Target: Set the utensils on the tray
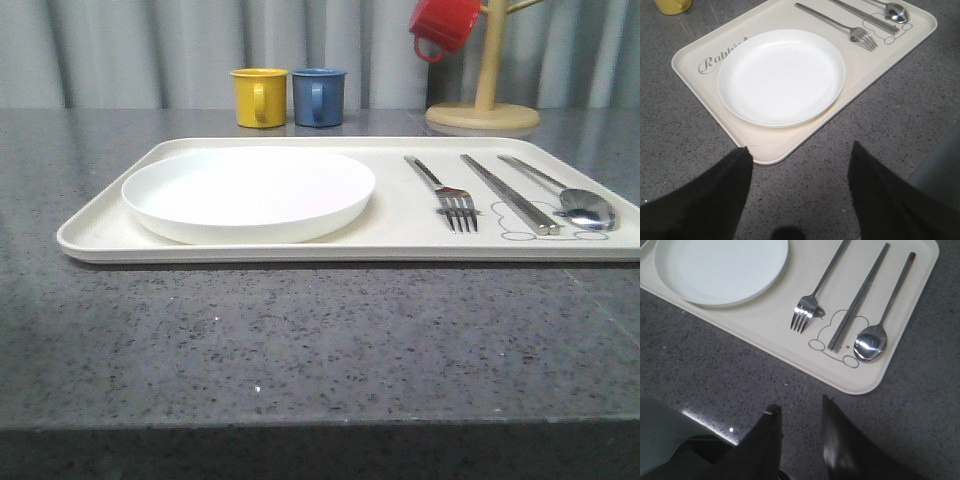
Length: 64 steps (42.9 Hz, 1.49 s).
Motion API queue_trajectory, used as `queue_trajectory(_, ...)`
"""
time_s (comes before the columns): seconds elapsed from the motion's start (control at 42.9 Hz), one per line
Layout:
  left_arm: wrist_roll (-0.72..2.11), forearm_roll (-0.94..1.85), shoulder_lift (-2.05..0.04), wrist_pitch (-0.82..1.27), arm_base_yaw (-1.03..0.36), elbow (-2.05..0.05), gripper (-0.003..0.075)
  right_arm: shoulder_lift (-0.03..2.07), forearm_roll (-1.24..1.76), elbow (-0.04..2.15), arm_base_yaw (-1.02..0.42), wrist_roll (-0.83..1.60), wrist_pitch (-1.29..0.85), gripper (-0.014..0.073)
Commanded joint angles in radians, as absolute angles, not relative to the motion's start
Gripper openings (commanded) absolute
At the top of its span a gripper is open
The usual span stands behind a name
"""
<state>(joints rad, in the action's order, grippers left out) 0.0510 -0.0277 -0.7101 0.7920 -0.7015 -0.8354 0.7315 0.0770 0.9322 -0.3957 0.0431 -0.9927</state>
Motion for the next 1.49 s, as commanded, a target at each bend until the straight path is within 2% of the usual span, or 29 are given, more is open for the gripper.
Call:
queue_trajectory(0.0, 0.04, -0.023, -0.709, 0.723, -0.71, -0.862, 0.0419, 0.616, 0.071, 0.912, -0.398, 0.056, -0.959, 0.0238)
queue_trajectory(0.21, 0.04, -0.023, -0.709, 0.718, -0.71, -0.862, 0.0419, 0.462, 0.071, 0.875, -0.397, 0.056, -0.995, 0.0238)
queue_trajectory(0.443, 0.04, -0.023, -0.709, 0.7, -0.71, -0.862, 0.0407, 0.434, 0.071, 0.858, -0.397, 0.056, -0.994, 0.0227)
queue_trajectory(0.537, 0.04, -0.027, -0.709, 0.717, -0.71, -0.862, 0.0309, 0.434, 0.071, 0.858, -0.397, 0.056, -0.994, 0.0097)
queue_trajectory(0.677, 0.044, -0.033, -0.709, 0.726, -0.71, -0.862, 0.0076, 0.434, 0.071, 0.858, -0.397, 0.055, -0.991, -0.0124)
queue_trajectory(0.747, 0.063, -0.033, -0.709, 0.726, -0.71, -0.862, -0.0022, 0.434, 0.071, 0.858, -0.397, 0.055, -0.989, -0.0115)
queue_trajectory(1.47, 0.078, -0.031, -0.694, 0.722, -0.71, -0.86, -0.002, 0.434, 0.072, 0.858, -0.397, 0.055, -1.0, -0.0118)
